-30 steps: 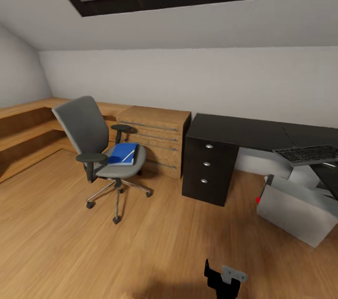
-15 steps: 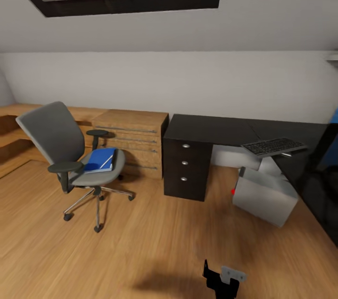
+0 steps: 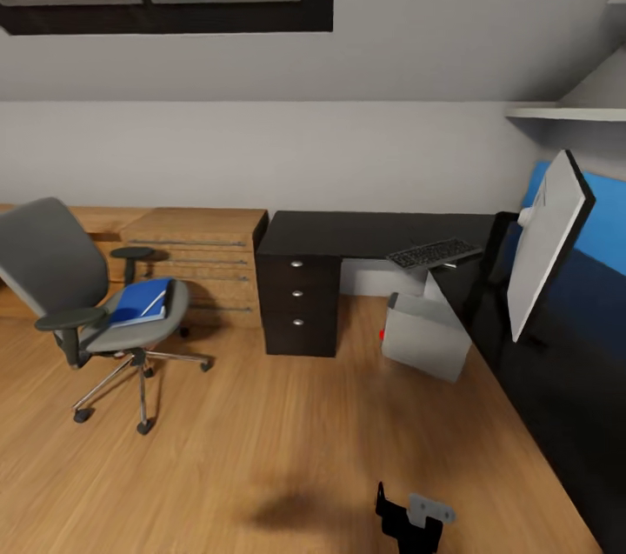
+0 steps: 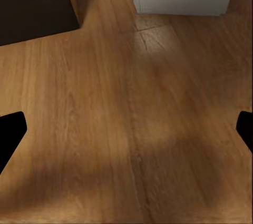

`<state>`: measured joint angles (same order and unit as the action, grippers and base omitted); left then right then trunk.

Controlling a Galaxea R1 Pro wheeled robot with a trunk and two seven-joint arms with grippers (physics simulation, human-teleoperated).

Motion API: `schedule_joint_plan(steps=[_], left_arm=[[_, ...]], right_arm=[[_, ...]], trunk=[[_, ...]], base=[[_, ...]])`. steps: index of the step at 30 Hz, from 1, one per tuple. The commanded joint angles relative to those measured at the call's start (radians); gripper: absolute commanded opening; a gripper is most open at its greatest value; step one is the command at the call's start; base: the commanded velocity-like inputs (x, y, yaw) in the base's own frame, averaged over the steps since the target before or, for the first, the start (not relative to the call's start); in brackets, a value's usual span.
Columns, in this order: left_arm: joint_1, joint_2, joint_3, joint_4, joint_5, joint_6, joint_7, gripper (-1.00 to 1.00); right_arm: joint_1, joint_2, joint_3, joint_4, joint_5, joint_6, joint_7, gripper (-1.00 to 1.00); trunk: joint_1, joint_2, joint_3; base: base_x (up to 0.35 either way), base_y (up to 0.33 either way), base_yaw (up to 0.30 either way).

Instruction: In the bedroom, organize the workspace by keeping the computer under the desk, ensuring the monitor is on the desk, placing the keyboard on the desk next to the monitor, placing the mouse on the desk next to the keyboard, moving the folder from the swivel chair onto the desk next to the mouse, stacking the notebook on top of the folder with the pen on top of the notebook, and positioning the swivel chair next to the desk.

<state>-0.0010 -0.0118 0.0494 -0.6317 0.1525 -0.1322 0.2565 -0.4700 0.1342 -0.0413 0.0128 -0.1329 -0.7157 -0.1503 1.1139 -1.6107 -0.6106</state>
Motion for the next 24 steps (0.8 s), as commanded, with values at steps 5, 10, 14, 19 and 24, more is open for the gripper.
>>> schedule_joint_plan(steps=[5,10,14,19,24], left_arm=[[0.000,0.000,0.001,0.000,0.010,-0.003,-0.002,1.00],[0.001,-0.001,-0.001,0.005,0.008,-0.002,-0.001,1.00],[0.000,-0.002,-0.003,0.005,0.007,-0.001,0.000,1.00],[0.000,-0.003,-0.003,0.005,0.007,-0.001,0.002,1.00],[0.000,-0.004,-0.004,0.006,-0.032,-0.001,0.004,1.00]], right_arm=[[-0.001,0.001,-0.003,0.005,-0.002,0.001,0.002,1.00],[-0.001,-0.001,-0.003,0.007,-0.002,0.004,0.002,1.00],[-0.001,-0.002,-0.003,0.006,-0.002,0.004,0.002,1.00],[-0.001,-0.004,-0.003,0.006,-0.002,0.005,0.002,1.00],[-0.001,-0.004,-0.002,0.006,0.007,0.004,0.002,1.00]], trunk=[[-0.020,0.035,0.015],[-0.039,0.070,0.031],[-0.054,0.098,0.043],[-0.074,0.133,0.059],[-0.093,0.168,0.074]], base=[[-0.335,-0.009,-0.071],[-0.335,-0.092,-0.011],[-0.331,-0.160,-0.001],[-0.300,-0.218,0.000],[-0.278,-0.250,0.000]])
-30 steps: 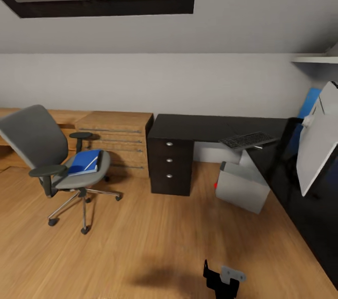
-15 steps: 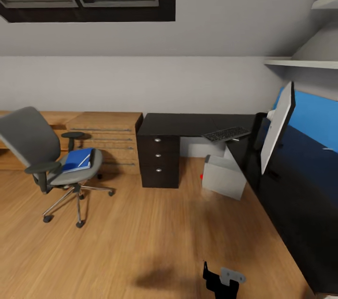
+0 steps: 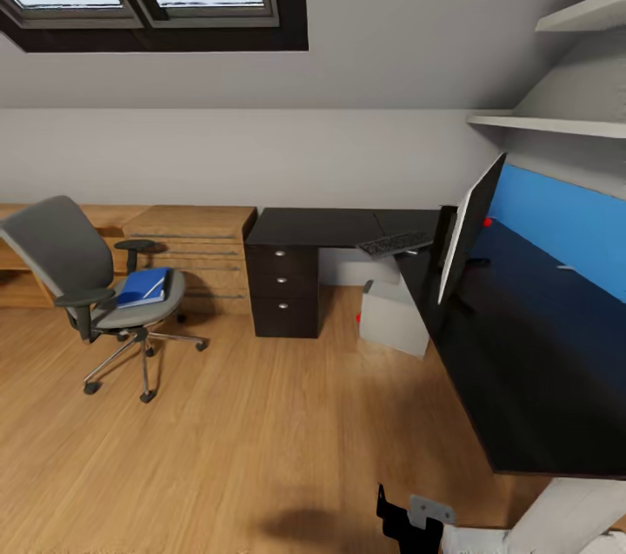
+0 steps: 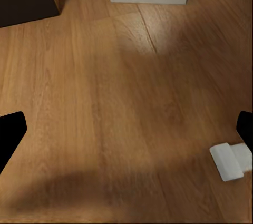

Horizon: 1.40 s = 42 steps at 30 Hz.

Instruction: In the bedroom, organize the workspace by keeping the computer under the desk, ensuring the monitor is on the desk, placing the keyboard on the desk next to the monitor, placing the mouse on the desk next to the keyboard, moving the folder from the swivel chair onto the desk next to the mouse, stacking the notebook on top of the folder with the pen on top of the notebook, and positioning the swivel chair next to the desk.

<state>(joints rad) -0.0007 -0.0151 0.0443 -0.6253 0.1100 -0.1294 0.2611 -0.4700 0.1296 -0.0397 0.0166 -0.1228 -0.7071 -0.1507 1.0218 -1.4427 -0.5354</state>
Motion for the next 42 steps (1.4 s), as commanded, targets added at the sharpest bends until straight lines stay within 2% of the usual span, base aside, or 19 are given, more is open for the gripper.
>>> schedule_joint_plan(steps=[1,2,36,42], left_arm=[[0.000,-0.001,0.002,-0.001,0.002,-0.004,-0.001,1.00],[0.000,-0.002,0.002,-0.001,-0.013,-0.004,0.000,1.00],[0.000,-0.002,0.002,0.001,-0.015,-0.006,0.002,1.00],[0.000,0.001,0.003,0.001,-0.014,-0.008,0.003,1.00]], right_arm=[[-0.001,0.000,-0.003,0.002,-0.002,-0.004,0.002,1.00],[-0.001,0.001,-0.004,0.002,0.000,-0.003,0.002,1.00],[-0.001,0.001,-0.003,0.002,0.000,-0.003,0.002,1.00],[-0.001,0.001,-0.003,0.002,0.000,-0.003,0.002,1.00]], trunk=[[-0.005,0.007,0.002],[-0.008,0.014,0.005],[-0.139,0.252,0.112],[-0.162,0.294,0.131]], base=[[-0.277,-0.251,0.000],[-0.277,-0.251,0.000],[-0.277,-0.248,0.000],[-0.104,-0.091,0.000]])
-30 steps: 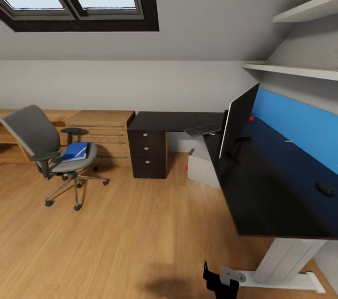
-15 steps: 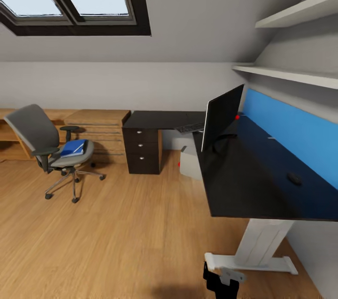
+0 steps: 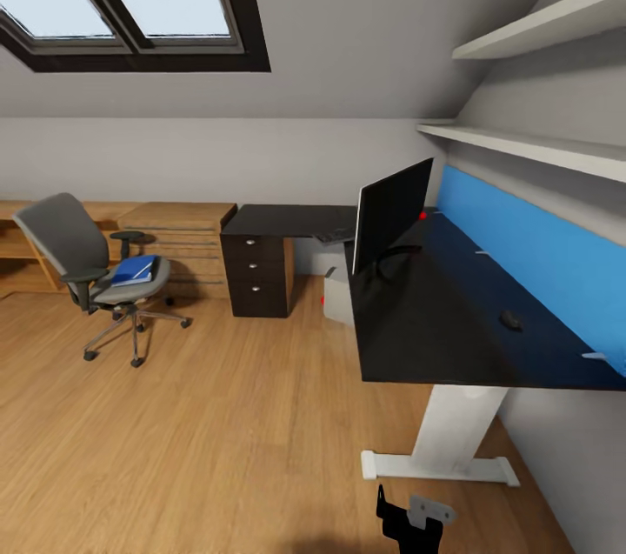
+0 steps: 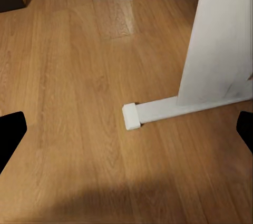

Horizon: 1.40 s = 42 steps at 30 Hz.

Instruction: In the bedroom, organize the workspace by keeping the computer under the desk, ensuring the monitor is on the desk, placing the keyboard on the desk next to the monitor, placing the mouse on the desk next to the keyboard, moving the folder from the swivel chair onto the desk next to the mouse, stacking the notebook on top of the folder with the pen on top of the notebook, and positioning the swivel chair next to the desk.

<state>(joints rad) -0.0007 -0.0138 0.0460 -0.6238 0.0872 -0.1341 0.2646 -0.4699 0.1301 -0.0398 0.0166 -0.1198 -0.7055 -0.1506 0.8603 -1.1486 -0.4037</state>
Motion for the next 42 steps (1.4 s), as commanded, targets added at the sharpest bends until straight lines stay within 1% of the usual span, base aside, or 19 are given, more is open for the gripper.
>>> schedule_joint_plan(steps=[1,12,15,17,18,20,21,22,23,27,32,34,35,37,38,39,42], left_arm=[[0.000,0.000,0.001,-0.001,0.010,-0.004,-0.001,1.00],[0.000,0.005,0.002,-0.001,0.016,0.002,-0.008,1.00],[0.000,0.012,0.004,0.016,0.017,0.035,-0.009,1.00],[-0.005,0.026,0.005,0.065,0.019,0.080,-0.011,1.00],[-0.010,0.030,0.005,0.080,0.021,0.092,-0.012,1.00],[-0.041,0.040,0.006,0.124,0.030,0.124,-0.019,1.00],[-0.066,0.049,0.006,0.156,0.043,0.139,-0.030,1.00],[-0.077,0.053,0.006,0.174,0.051,0.145,-0.037,1.00],[-0.097,0.062,0.006,0.209,0.070,0.153,-0.055,1.00],[-0.128,0.075,0.006,0.261,0.113,0.163,-0.097,1.00],[-0.139,0.077,0.006,0.280,0.130,0.158,-0.114,1.00],[-0.139,0.077,0.007,0.280,0.131,0.140,-0.113,1.00],[-0.139,0.077,0.008,0.281,0.131,0.112,-0.113,1.00],[-0.139,0.075,0.008,0.284,0.131,-0.050,-0.113,1.00],[-0.139,0.075,0.007,0.285,0.131,-0.096,-0.113,1.00],[-0.139,0.075,0.008,0.303,0.132,-0.196,-0.110,1.00],[-0.139,0.075,0.007,0.314,0.131,-0.204,-0.109,1.00]], right_arm=[[-0.001,0.000,-0.003,0.002,-0.003,-0.005,0.002,1.00],[-0.001,0.000,-0.005,0.002,-0.005,-0.005,0.001,1.00],[-0.001,0.000,-0.005,0.002,-0.007,-0.005,0.000,1.00],[-0.001,0.000,-0.005,0.002,-0.007,-0.005,0.000,1.00],[-0.001,0.000,-0.005,0.002,-0.007,-0.005,0.000,1.00],[-0.001,0.000,-0.005,0.002,-0.008,-0.005,0.000,1.00],[-0.001,0.000,-0.005,0.002,-0.009,-0.005,0.000,1.00],[-0.001,0.000,-0.005,0.002,-0.009,-0.005,0.000,1.00],[-0.001,0.000,-0.005,0.002,-0.009,-0.005,0.000,1.00],[-0.001,0.000,-0.005,0.002,-0.010,-0.005,0.000,1.00],[-0.001,0.000,-0.005,0.000,-0.008,-0.006,-0.002,1.00],[-0.001,0.000,-0.005,0.000,-0.008,-0.006,-0.002,1.00],[-0.001,0.000,-0.005,0.000,-0.007,-0.006,-0.002,1.00],[-0.001,0.000,-0.005,0.000,-0.006,-0.005,-0.001,1.00],[-0.001,0.000,-0.005,0.000,-0.006,-0.005,-0.001,1.00],[-0.001,0.000,-0.005,0.001,-0.006,-0.005,-0.001,1.00],[-0.001,0.000,-0.005,0.002,-0.006,-0.005,-0.001,1.00]], trunk=[[-0.004,0.007,0.002],[-0.046,0.084,0.037],[-0.058,0.105,0.046],[-0.065,0.119,0.052],[-0.069,0.126,0.056],[-0.077,0.140,0.062],[-0.081,0.147,0.065],[-0.084,0.154,0.068],[-0.088,0.161,0.071],[-0.104,0.189,0.084],[-0.123,0.224,0.099],[-0.130,0.238,0.106],[-0.134,0.245,0.109],[-0.134,0.245,0.109],[-0.134,0.245,0.109],[-0.134,0.245,0.109],[-0.134,0.245,0.109]], base=[[-0.016,-0.014,0.000],[-0.002,-0.002,0.000],[0.000,0.000,0.000],[0.000,0.000,0.000],[0.000,0.000,0.000],[0.000,0.000,0.000],[0.000,0.000,0.000],[0.000,0.000,0.000],[0.000,0.000,0.000],[0.000,0.000,0.000],[0.000,0.000,0.000],[0.000,0.000,0.000],[0.000,0.000,0.000],[0.000,0.000,0.000],[0.000,0.000,0.000],[0.000,0.000,0.000],[-0.056,-0.042,0.000]])
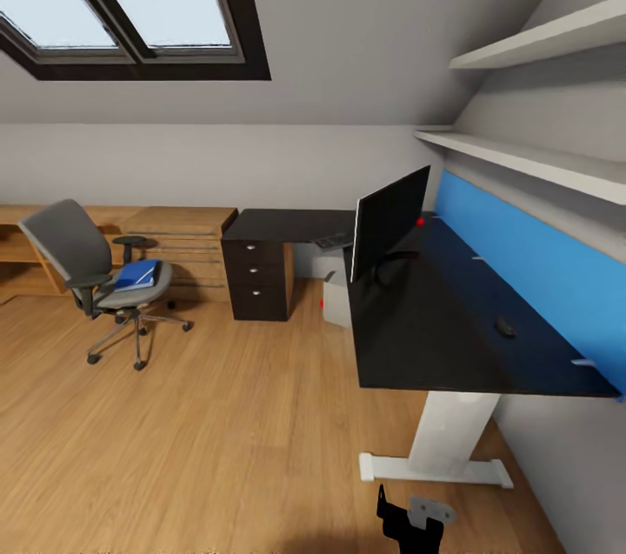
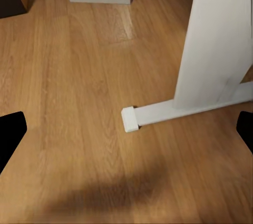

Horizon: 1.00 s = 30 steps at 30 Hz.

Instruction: In the bedroom, organize the workspace by keeping the computer under the desk, ensuring the monitor is on the desk, placing the keyboard on the desk next to the monitor, placing the mouse on the desk next to the keyboard, moving the folder from the swivel chair onto the desk next to the mouse, stacking the notebook on top of the folder with the pen on top of the notebook, and positioning the swivel chair next to the desk.

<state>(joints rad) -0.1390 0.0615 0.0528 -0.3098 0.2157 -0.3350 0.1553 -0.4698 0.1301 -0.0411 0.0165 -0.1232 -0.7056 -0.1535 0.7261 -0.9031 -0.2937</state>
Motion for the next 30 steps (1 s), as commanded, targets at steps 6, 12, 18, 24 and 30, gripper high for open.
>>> schedule_joint_plan(steps=[6,12,18,24,30], left_arm=[[-0.001,0.000,-0.001,0.008,0.002,-0.007,0.002,1.00],[-0.001,0.000,-0.002,0.010,0.002,-0.002,0.004,1.00],[-0.001,0.001,-0.005,0.012,0.002,0.002,0.003,1.00],[-0.001,0.001,-0.004,0.012,0.002,0.002,0.004,1.00],[-0.001,0.001,-0.004,0.012,0.002,0.000,0.004,1.00]], right_arm=[[-0.001,0.000,-0.003,0.002,-0.003,-0.005,0.002,1.00],[-0.001,0.001,-0.003,0.002,-0.003,-0.005,0.002,1.00],[-0.001,-0.001,-0.003,-0.001,-0.001,-0.013,0.002,1.00],[-0.002,-0.014,-0.003,-0.037,0.007,-0.013,0.000,1.00],[-0.003,-0.057,-0.010,-0.260,0.002,0.084,-0.012,1.00]], trunk=[[0.000,-0.001,-0.001],[0.000,-0.001,-0.001],[0.000,-0.001,-0.001],[0.000,-0.001,-0.001],[0.000,-0.001,-0.001]], base=[[-0.184,-0.175,0.000],[-0.179,-0.267,0.000],[-0.080,-0.318,0.000],[-0.003,-0.338,0.000],[0.000,-0.200,0.000]])
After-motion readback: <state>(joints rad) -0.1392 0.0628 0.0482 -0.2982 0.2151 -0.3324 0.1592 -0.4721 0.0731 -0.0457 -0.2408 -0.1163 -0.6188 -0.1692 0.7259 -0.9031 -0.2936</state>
